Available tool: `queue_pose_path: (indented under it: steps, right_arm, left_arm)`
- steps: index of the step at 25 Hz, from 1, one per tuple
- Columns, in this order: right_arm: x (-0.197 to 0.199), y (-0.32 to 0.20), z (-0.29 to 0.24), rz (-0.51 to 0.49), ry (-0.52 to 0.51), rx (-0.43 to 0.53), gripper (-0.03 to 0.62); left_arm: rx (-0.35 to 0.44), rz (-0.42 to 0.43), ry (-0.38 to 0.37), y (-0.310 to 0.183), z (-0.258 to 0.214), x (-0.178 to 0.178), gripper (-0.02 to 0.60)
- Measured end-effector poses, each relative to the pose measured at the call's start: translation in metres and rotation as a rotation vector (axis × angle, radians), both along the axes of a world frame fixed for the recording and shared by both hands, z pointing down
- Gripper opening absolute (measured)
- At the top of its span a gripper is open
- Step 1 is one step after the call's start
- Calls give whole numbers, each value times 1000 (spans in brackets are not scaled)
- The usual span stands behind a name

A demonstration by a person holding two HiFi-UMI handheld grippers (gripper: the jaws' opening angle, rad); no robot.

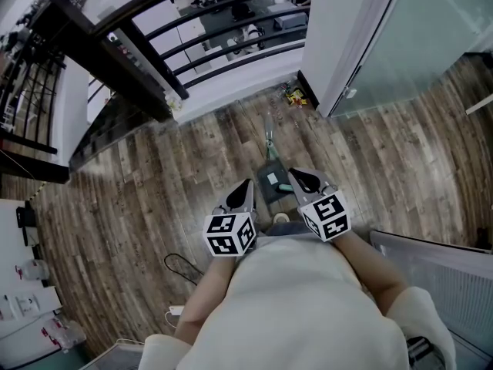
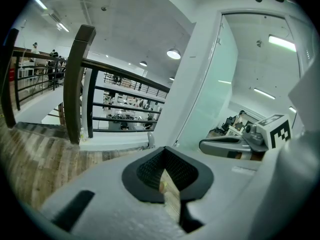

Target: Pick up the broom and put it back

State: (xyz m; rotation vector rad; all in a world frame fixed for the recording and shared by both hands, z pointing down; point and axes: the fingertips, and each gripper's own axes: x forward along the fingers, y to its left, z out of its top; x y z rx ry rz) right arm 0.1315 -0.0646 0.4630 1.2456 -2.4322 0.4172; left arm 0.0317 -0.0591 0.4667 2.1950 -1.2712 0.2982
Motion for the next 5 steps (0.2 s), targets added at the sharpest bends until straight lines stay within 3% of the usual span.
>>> queue_pose_path:
  steps: [5]
  right_arm:
    - [0, 2, 3, 1, -10, -11, 5]
  left_arm:
    - [1, 5, 1, 2, 2, 0, 5]
